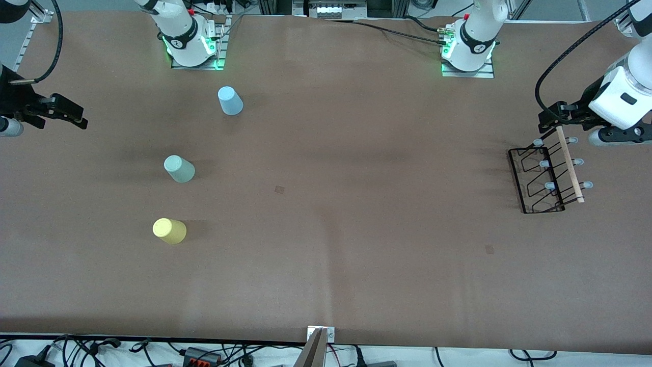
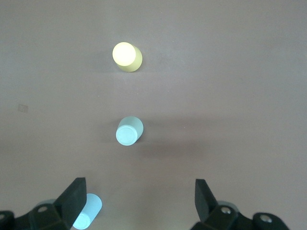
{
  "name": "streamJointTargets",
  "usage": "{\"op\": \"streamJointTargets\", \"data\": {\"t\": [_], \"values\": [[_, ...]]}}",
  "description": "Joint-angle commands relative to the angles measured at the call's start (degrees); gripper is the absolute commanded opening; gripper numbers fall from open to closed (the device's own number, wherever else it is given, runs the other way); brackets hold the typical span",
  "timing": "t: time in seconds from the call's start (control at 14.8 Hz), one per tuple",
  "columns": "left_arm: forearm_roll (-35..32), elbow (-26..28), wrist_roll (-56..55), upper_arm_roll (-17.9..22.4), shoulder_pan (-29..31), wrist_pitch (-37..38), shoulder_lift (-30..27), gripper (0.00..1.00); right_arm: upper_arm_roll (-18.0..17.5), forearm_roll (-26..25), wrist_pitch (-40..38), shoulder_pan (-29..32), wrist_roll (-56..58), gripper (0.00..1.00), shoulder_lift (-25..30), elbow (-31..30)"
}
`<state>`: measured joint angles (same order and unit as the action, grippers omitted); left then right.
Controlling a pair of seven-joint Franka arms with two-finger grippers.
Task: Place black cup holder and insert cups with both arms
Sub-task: 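Grasp the holder dowel with the left gripper while the right gripper advances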
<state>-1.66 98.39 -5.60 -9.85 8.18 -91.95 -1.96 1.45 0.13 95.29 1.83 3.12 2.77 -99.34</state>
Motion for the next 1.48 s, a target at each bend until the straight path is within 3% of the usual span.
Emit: {"op": "streamJointTargets", "data": {"t": [0.0,0.4,0.67,0.88,1.21,1.41], "values": [[1.1,0.8,-0.2,0.1,0.3,0.5,-1.4,1.00,-0.7,0.5,-0.9,0.8,0.1,1.00,1.0,-0.3],[2.6,0.8,-0.3,2.7,-1.0,-0.2,0.7,1.00,-0.7,0.4,-0.7,0.8,0.1,1.00,0.9,-0.2],[2.1,2.5,1.1,3.1,2.8,-4.7,3.5,1.00,-0.7,0.6,0.1,0.7,0.0,1.00,0.5,-0.2],[2.1,4.2,9.6,3.1,7.3,-11.1,7.3,1.00,-0.8,0.5,0.2,0.5,0.1,1.00,-0.5,-0.3],[1.9,18.1,17.3,3.1,12.4,-28.7,7.9,1.00,-0.8,0.8,0.8,0.1,-0.3,1.00,-4.6,-0.3],[1.9,21.5,22.2,3.1,16.0,-32.8,9.0,1.00,-0.8,0.8,2.2,-0.3,-0.3,1.00,-6.2,-0.3]]}}
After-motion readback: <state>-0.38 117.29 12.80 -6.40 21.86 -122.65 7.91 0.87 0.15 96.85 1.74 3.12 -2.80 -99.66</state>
